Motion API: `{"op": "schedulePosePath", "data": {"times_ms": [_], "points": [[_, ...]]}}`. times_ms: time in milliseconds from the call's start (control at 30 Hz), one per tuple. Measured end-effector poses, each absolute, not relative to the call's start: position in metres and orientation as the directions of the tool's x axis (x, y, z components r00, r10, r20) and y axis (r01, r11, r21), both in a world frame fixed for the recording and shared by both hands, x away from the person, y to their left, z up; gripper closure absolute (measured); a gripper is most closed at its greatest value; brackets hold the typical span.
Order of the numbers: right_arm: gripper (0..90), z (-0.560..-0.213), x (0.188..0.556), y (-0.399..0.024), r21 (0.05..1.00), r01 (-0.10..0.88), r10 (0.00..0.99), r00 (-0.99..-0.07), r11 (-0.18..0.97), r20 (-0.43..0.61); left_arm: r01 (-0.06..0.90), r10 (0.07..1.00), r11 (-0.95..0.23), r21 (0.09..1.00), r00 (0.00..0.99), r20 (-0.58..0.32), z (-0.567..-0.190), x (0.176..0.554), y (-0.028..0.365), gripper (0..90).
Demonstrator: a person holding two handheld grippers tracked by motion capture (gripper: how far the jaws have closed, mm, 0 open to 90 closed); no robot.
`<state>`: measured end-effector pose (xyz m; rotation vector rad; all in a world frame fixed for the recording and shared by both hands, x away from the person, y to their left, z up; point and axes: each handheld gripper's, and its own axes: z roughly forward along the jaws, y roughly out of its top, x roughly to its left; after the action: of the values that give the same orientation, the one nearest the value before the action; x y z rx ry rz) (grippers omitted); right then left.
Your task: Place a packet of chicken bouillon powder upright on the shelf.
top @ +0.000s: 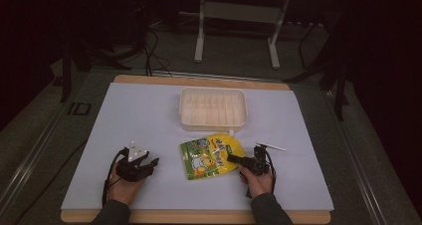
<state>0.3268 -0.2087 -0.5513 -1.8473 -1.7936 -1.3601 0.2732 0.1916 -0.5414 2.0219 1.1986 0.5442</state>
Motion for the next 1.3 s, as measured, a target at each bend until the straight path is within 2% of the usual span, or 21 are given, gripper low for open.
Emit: {"op": "schedulePosePath", "data": {"times_ms": [200, 600, 1300], "points": [[89.6, -0.551, 0.33, -0.206, 0.406, 0.882, 0.643, -0.17, -0.24, 0.747, 0.574, 0.876, -0.312, 0.757, 0.482, -0.004, -0.541, 0.273, 0.192, 53.0], [90.0, -0.509, 0.318, -0.198, 0.529, 0.834, 0.658, -0.31, -0.158, 0.686, 0.574, 0.875, -0.312, 0.757, 0.484, -0.006, -0.541, 0.273, 0.192, 53.1], [90.0, -0.479, 0.317, -0.19, 0.595, 0.799, 0.67, -0.393, -0.091, 0.63, 0.577, 0.879, -0.301, 0.759, 0.476, -0.014, -0.541, 0.273, 0.192, 53.0]]}}
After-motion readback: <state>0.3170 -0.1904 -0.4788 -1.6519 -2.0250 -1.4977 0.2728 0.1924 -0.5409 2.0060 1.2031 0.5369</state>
